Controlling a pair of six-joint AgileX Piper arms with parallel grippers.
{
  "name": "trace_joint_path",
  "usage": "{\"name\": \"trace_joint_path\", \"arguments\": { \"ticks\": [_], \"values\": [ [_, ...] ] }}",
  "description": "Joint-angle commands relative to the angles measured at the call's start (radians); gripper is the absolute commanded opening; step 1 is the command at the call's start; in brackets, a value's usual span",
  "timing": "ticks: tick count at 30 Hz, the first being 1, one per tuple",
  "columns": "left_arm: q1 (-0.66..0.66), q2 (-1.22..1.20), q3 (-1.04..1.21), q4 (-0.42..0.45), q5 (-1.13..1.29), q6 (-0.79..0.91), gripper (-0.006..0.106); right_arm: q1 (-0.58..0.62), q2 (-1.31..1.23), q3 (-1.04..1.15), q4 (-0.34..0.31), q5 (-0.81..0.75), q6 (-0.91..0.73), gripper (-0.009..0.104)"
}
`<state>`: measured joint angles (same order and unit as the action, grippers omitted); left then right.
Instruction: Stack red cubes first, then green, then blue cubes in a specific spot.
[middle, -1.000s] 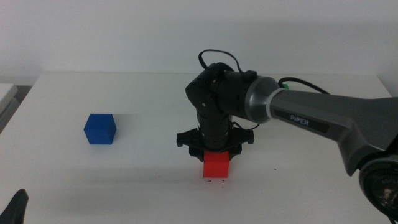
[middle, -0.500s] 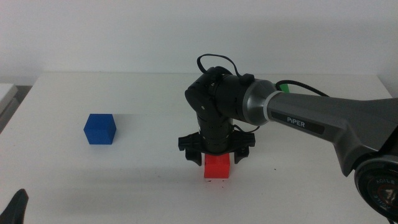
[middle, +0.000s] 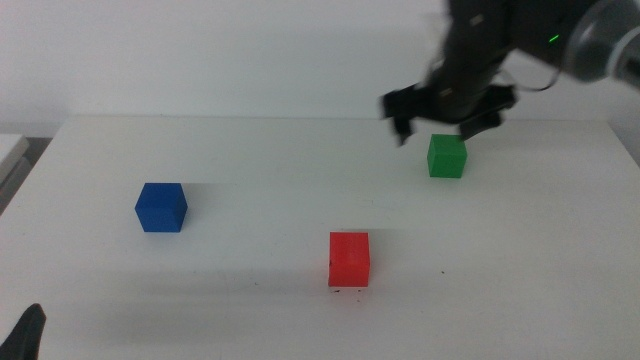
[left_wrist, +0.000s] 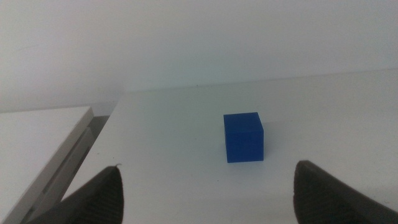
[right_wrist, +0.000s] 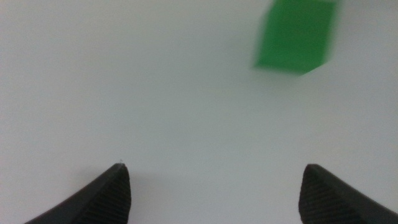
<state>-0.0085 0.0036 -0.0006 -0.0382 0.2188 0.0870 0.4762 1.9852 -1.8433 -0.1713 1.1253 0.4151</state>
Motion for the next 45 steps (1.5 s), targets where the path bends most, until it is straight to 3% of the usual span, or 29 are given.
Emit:
{"name": "trace_joint_path", "arguments": {
  "ticks": [1,8,16,24,26,28,33,38,41,43,45],
  "values": [
    [-0.001,-0.004,0.001,-0.002,-0.014,-0.005,0.094,-0.085,0.036,-0.044,0.046,0.0,-0.105,0.092],
    [-0.001,-0.004,0.001,-0.002,-0.014,-0.005,0.094,-0.206,0.229,-0.255,0.059,0.011,-0.135,0.092],
    [-0.001,-0.004,0.001,-0.002,-0.014,-0.005,0.094,-0.208,0.405,-0.46,0.019,0.011,-0.125,0.09],
    [-0.001,-0.004,0.001,-0.002,-0.014,-0.005,0.094,-0.208,0.488,-0.467,0.013,0.005,-0.093,0.085],
    [-0.001,-0.004,0.001,-0.002,-0.014,-0.005,0.094,-0.208,0.5,-0.468,0.011,-0.002,-0.093,0.08],
    [-0.001,-0.004,0.001,-0.002,-0.014,-0.005,0.094,-0.208,0.51,-0.47,0.009,-0.024,-0.093,0.065],
    [-0.001,-0.004,0.001,-0.002,-0.014,-0.005,0.094,-0.208,0.506,-0.492,0.005,-0.038,-0.09,-0.002],
    [-0.001,-0.004,0.001,-0.002,-0.014,-0.005,0.094,-0.186,0.401,-0.473,0.002,0.072,-0.088,0.001],
    [-0.001,-0.004,0.001,-0.002,-0.014,-0.005,0.094,-0.118,0.259,-0.319,-0.009,0.096,-0.049,0.001],
    [-0.001,-0.004,0.001,-0.002,-0.014,-0.005,0.094,-0.038,0.134,-0.142,-0.063,0.013,0.057,0.001],
    [-0.001,-0.004,0.001,-0.002,-0.014,-0.005,0.094,0.054,0.014,0.025,-0.158,-0.073,0.177,0.001]
  ]
}}
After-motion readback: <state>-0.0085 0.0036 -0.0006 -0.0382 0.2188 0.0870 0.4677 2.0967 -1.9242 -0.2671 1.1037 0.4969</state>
